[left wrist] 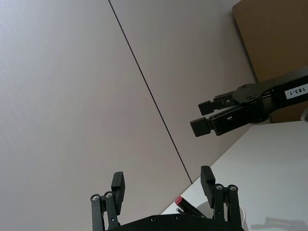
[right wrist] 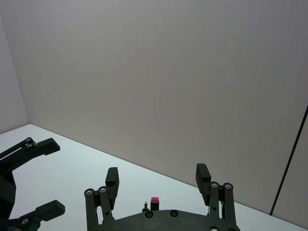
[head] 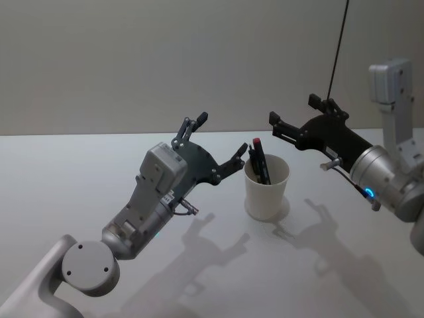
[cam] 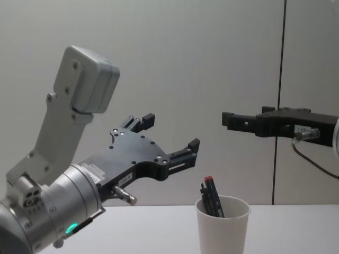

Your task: Place the pen into the pen holder.

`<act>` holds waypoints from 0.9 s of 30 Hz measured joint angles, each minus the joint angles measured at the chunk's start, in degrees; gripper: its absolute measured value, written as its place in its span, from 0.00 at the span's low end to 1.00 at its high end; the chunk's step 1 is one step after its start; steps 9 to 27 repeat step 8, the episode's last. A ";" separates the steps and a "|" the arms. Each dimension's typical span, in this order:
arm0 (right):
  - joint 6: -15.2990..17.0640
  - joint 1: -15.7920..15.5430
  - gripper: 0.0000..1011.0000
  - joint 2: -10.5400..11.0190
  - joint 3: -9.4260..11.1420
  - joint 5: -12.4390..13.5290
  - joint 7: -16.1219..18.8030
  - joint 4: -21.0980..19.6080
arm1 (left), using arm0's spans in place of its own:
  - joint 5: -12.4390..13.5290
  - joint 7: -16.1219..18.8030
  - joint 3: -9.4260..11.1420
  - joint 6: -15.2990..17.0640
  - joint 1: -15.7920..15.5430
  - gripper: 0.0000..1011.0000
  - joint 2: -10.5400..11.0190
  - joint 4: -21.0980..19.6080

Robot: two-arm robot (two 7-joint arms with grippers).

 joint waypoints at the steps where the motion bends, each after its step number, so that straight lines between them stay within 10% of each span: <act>1: -0.01 0.00 0.99 0.00 0.00 0.01 0.01 0.00 | 0.00 0.00 0.00 0.00 0.00 0.99 0.00 0.00; 27: -0.09 -0.04 0.99 0.04 0.04 0.07 0.05 -0.05 | 0.00 0.00 0.00 0.00 0.00 0.99 0.00 0.00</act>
